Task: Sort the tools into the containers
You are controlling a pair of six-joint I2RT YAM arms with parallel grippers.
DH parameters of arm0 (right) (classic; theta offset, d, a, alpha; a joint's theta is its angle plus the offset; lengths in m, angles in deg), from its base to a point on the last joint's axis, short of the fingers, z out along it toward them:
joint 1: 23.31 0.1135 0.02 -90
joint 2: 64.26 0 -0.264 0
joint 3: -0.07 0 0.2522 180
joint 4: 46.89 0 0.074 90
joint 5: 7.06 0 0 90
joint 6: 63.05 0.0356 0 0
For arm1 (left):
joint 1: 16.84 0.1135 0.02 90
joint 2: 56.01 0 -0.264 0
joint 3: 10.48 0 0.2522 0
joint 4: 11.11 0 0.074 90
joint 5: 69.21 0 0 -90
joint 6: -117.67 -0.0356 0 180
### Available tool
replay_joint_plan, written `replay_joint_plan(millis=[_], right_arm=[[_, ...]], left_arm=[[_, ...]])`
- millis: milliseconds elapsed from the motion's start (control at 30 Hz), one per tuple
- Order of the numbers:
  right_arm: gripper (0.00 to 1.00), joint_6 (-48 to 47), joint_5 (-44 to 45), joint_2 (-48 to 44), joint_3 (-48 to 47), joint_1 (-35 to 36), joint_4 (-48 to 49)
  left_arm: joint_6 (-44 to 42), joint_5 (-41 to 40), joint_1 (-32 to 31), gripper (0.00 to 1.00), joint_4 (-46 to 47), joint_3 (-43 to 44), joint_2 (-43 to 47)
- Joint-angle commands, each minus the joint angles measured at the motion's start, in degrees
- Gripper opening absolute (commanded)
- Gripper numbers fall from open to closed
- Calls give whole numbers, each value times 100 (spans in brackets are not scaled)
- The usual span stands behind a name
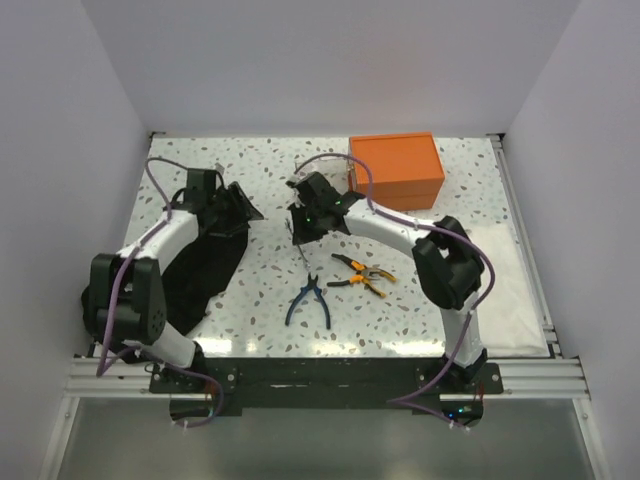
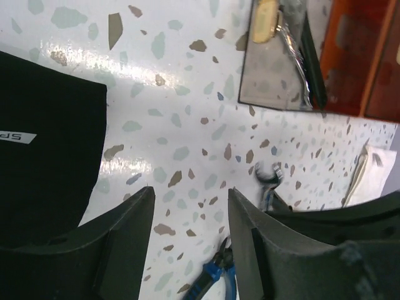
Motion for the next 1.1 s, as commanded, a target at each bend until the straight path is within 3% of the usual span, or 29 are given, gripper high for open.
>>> replay_joint_plan(millis=[0, 267, 433, 767, 800, 833, 933, 1067], right_arm=[[0, -555, 305, -741, -480, -344, 348], [0, -1240, 737, -83, -1447, -1074, 305], [0, -1689, 922, 523, -2055, -1267, 357], [0, -2522, 799, 937, -2204, -1259, 682], [7, -2698, 738, 955, -2222, -1250, 648], [26, -2778, 738, 981, -2274, -1259, 578], [46, -2840, 738, 771, -2284, -1259, 463], [50, -2964, 799, 314, -2292, -1267, 375]], left_arm=[[-796, 28, 79, 55, 350, -359, 747], [-1359, 1141, 255, 54, 938, -394, 1047], [-1473, 1417, 246, 54, 1272, -482, 951], [-1474, 1549, 88, 47, 1326, 290, -120], [-1491, 1557, 18, 47, 1326, 413, -182], [-1517, 1575, -17, 47, 1326, 484, -235], [-1509, 1575, -167, 47, 1317, 704, -516], [-1430, 1575, -395, 47, 1352, 1073, -1139]])
